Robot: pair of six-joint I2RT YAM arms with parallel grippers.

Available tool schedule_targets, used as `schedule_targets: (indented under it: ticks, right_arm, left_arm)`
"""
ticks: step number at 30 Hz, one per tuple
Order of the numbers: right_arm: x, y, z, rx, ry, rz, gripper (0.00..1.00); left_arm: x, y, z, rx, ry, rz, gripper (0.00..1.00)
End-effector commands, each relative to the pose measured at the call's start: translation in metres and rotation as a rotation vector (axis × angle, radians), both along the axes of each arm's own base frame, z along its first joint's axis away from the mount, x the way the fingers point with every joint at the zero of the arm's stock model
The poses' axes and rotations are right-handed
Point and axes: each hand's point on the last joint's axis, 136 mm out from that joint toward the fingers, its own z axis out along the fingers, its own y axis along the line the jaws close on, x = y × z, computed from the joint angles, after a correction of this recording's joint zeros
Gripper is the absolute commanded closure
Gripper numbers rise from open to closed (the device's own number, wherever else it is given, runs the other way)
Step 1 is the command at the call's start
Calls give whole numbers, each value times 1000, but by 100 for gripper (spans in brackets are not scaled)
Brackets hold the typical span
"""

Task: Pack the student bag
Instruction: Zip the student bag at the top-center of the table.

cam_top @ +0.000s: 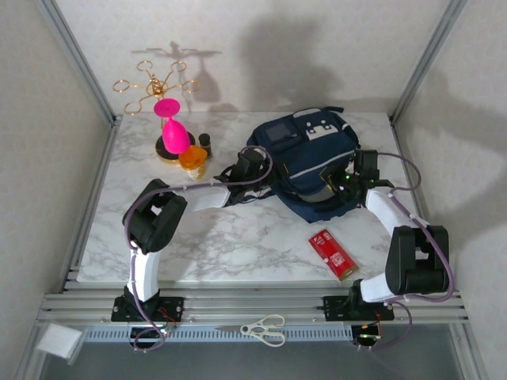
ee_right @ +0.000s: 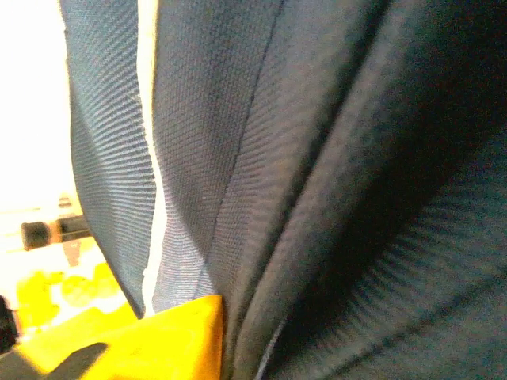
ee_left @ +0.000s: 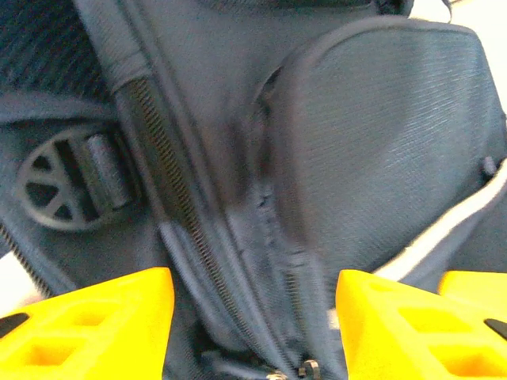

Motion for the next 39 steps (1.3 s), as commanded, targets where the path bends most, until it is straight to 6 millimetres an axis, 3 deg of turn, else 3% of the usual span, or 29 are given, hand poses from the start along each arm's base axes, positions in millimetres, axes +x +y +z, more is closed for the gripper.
schedule_targets:
  ticks: [1, 8, 12, 17, 23, 32, 39]
  right_arm:
    - [10, 14, 58, 95, -159, 36, 87]
    - [10, 14, 90, 194, -199, 14, 97]
    - [10, 16, 93, 219, -192, 24, 98]
    - [11, 14, 98, 232, -205, 13, 98]
    - [10, 14, 94, 234, -200, 10, 98]
    - [10, 13, 90, 229, -184, 7, 98]
    - [5, 15, 98, 239, -200, 15, 98]
  left_arm:
    - [6, 9, 24, -78, -23, 68, 46]
    - [13, 13, 26, -151, 11, 150, 55]
    - [22, 3, 43, -211, 0, 129, 57]
    - [16, -3, 31, -320, 93, 152, 65]
    - [6, -18, 25, -380, 166, 178, 65]
    - [-6, -5, -11, -397, 289, 264, 62]
    - [5, -30, 2, -456, 270, 197, 60]
